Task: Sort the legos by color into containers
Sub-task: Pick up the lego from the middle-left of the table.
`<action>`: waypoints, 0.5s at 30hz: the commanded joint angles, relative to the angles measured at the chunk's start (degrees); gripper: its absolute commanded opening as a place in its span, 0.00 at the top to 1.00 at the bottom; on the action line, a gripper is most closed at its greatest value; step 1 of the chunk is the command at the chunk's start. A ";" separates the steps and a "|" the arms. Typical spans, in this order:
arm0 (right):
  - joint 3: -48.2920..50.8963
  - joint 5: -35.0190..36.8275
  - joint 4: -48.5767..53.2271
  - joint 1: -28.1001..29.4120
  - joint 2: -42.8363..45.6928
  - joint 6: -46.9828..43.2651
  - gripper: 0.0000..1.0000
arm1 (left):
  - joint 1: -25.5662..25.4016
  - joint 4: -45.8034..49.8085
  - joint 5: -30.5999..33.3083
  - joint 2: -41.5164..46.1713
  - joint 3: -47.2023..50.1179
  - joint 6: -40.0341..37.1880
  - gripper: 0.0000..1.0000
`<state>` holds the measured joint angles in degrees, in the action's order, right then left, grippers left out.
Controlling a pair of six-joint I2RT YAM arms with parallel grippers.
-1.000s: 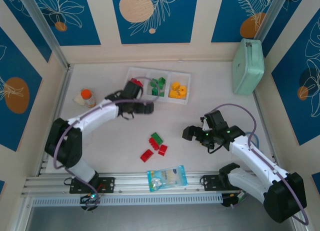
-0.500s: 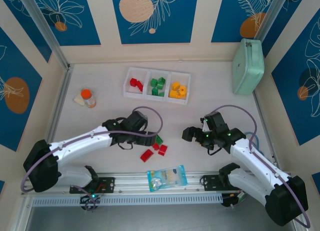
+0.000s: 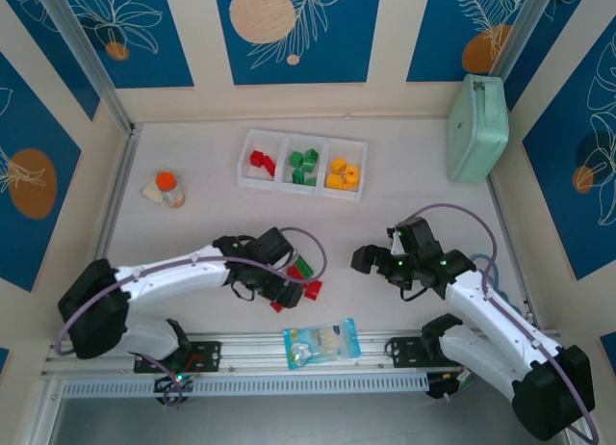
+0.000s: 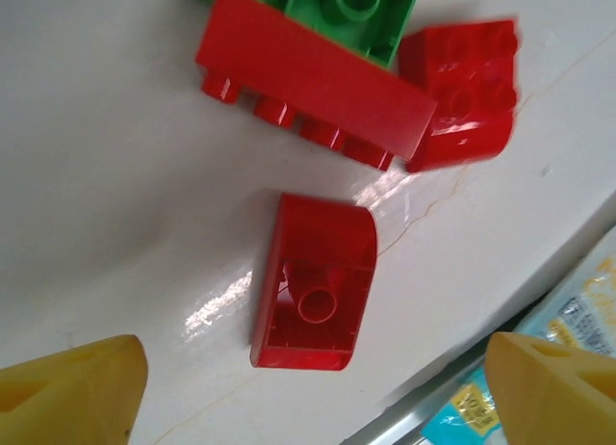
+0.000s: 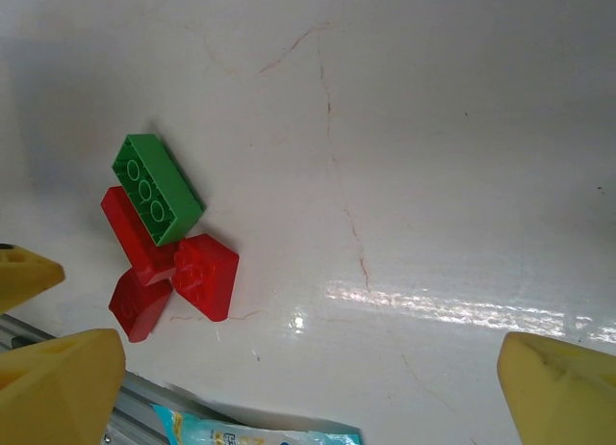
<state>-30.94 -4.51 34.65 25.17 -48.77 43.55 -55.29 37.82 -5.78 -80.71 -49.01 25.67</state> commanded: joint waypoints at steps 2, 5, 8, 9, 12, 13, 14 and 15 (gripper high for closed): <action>1.35 0.44 0.74 0.34 1.59 0.75 0.00 | -0.95 4.38 -0.86 -6.01 -3.66 -5.78 0.16; 1.31 1.06 1.75 0.30 2.52 0.42 0.00 | -1.22 4.09 -0.40 -8.67 -3.90 -5.98 0.20; 1.29 1.74 2.60 0.06 3.16 -0.11 0.00 | -1.48 3.17 -0.55 -10.27 -3.81 -5.74 0.22; 1.27 1.77 2.70 -0.10 3.27 -0.29 0.00 | -1.58 2.91 -0.63 -10.80 -3.87 -5.70 0.24; 1.13 1.70 2.61 -0.54 2.97 -0.63 0.00 | -1.75 2.52 -1.07 -12.53 -4.07 -5.81 0.30; 1.02 1.61 2.46 -0.64 2.75 -0.74 0.00 | -1.84 2.58 -1.07 -13.24 -4.19 -5.89 0.31; 0.99 1.54 2.34 -0.73 2.65 -0.82 0.00 | -1.83 2.55 -1.07 -13.73 -4.33 -6.02 0.32; 0.89 1.52 2.22 -0.82 2.50 -0.83 0.00 | -1.83 2.69 -1.07 -14.35 -4.50 -6.09 0.34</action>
<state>-30.24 -3.03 35.79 24.69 -46.26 43.46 -56.38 40.12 -5.61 -93.14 -52.40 20.64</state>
